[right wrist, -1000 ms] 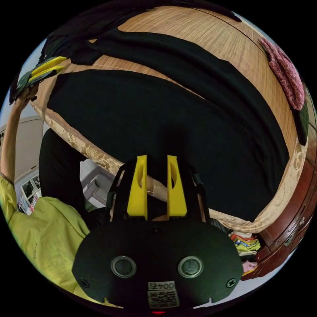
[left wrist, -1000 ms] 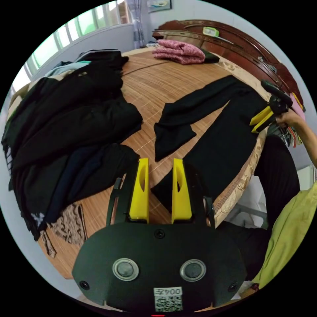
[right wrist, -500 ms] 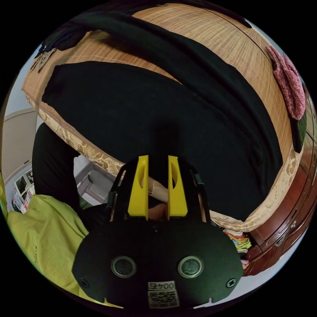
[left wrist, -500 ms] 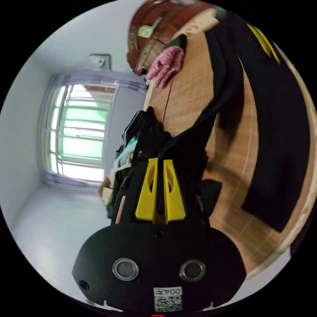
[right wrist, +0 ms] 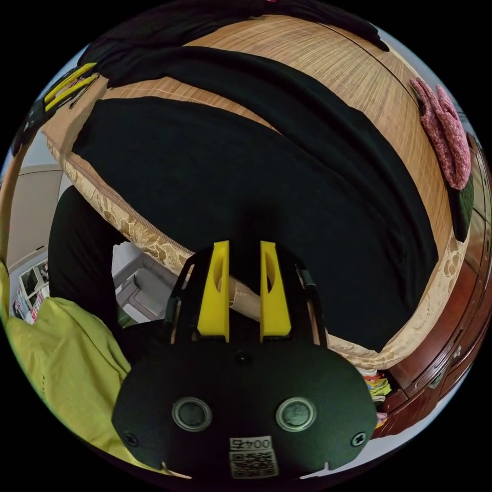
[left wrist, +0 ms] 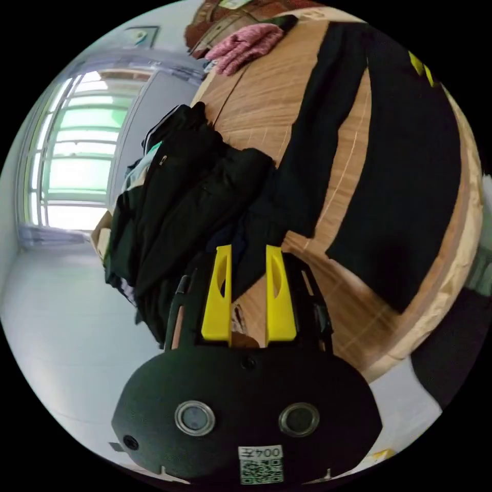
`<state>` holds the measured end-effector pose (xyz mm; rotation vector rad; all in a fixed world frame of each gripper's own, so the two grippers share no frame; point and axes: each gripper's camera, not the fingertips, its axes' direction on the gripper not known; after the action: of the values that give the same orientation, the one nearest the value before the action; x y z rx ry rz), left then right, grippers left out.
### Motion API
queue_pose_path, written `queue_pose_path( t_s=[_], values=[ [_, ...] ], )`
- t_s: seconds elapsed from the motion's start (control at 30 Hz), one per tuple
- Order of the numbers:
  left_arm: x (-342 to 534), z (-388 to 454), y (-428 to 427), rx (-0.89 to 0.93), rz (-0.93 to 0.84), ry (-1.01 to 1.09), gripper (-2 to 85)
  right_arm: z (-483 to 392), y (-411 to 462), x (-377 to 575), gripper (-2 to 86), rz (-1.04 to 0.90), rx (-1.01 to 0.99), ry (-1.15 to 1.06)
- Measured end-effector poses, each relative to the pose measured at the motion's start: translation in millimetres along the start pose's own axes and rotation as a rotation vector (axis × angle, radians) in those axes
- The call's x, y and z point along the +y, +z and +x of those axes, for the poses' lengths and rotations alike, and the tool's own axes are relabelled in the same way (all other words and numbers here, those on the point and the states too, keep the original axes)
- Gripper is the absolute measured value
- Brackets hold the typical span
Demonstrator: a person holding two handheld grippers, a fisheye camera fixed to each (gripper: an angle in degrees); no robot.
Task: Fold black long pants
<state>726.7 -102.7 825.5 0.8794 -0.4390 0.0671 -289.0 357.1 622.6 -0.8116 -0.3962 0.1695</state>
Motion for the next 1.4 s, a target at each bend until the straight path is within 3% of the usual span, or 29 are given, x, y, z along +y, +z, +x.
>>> queue_pose_path(
  t_s=[0.1, 0.23, 0.33, 0.47, 0.57, 0.83, 0.97, 1.1, 1.27, 1.4],
  values=[
    [2.9, 13.5, -12.4, 0.190, 0.030, -0.138, 7.4, 14.8, -0.6, 28.5, 10.8, 0.066, -0.024, 0.057],
    [4.0, 41.3, -12.8, 0.496, 0.070, -0.255, 6.9, 61.9, -5.2, 107.7, 16.4, 0.299, -0.016, 0.248],
    [5.8, 58.9, 2.6, 0.551, 0.035, -0.276, 6.0, 119.8, 3.5, 185.1, 16.4, 0.439, 0.015, 0.482],
    [15.3, 59.1, 19.8, 0.571, 0.039, -0.320, 3.4, 212.7, 34.5, 295.3, 12.4, 0.559, -0.148, 0.874],
    [24.5, 48.7, 39.8, 0.642, 0.032, -0.382, 2.4, 254.3, 55.3, 335.4, 11.5, 0.563, -0.175, 0.959],
    [36.7, 29.7, 84.9, 0.718, -0.041, -0.442, 1.9, 288.7, 59.4, 325.6, 11.5, 0.440, -0.056, 0.758],
    [46.8, 25.2, 100.8, 0.739, -0.044, -0.462, 2.3, 303.8, 53.2, 326.0, 12.3, 0.372, -0.129, 0.745],
    [61.6, 21.4, 113.2, 0.758, -0.017, -0.464, 4.1, 294.6, 20.7, 310.8, 12.5, 0.485, -0.175, 0.734],
    [75.9, 0.0, 121.3, 0.765, 0.085, -0.552, 6.1, 231.6, -50.8, 205.6, 11.1, 0.640, -0.248, 0.447],
    [79.7, -25.1, 149.3, 0.705, 0.101, -0.620, 5.7, 173.7, -86.8, 98.8, 10.4, 0.635, -0.267, 0.237]
  ],
)
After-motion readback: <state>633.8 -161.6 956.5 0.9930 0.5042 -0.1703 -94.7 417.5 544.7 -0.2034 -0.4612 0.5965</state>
